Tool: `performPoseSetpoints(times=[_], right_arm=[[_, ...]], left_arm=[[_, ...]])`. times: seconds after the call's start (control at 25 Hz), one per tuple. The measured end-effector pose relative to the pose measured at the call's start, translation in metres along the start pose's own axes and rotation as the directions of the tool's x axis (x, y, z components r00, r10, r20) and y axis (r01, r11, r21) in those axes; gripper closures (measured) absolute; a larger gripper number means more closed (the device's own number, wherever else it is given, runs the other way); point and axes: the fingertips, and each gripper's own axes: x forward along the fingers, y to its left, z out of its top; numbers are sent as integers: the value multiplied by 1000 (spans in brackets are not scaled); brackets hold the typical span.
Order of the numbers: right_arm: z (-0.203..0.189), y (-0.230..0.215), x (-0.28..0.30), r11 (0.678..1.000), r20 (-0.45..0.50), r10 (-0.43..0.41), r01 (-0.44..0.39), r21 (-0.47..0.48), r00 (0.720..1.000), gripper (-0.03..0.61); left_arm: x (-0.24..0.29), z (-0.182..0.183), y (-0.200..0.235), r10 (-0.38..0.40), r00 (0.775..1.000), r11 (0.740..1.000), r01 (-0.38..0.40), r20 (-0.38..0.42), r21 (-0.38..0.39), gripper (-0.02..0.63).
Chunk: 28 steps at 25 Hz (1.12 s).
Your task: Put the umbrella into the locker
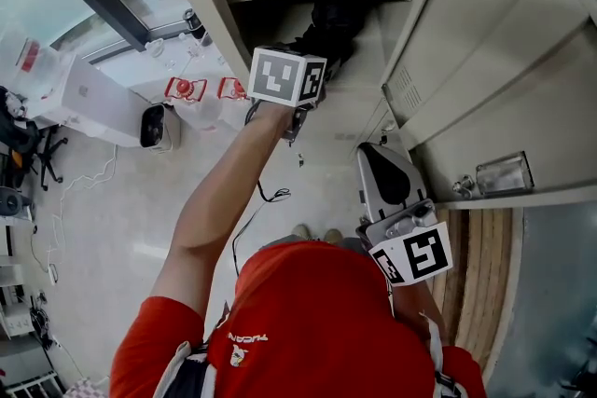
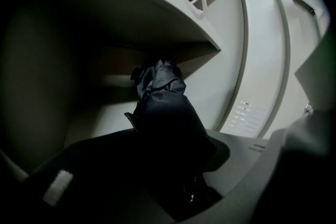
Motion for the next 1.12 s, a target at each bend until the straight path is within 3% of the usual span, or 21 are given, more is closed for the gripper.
performPoseSetpoints(times=[0.52, 0.72, 1.12], right_arm=[[-4, 0, -6, 999, -2, -1, 1, 36, 1000, 575], [-7, -2, -8, 999, -6, -7, 8, 48, 1000, 575], [-11, 1, -8, 998, -16, -3, 4, 60, 1000, 575]], left_arm=[[41, 11, 14, 8, 993, 996, 3, -115, 94, 399], [54, 11, 18, 4, 979, 988, 27, -202, 152, 399], [65, 9, 34, 54, 956, 940, 49, -290, 337, 397]])
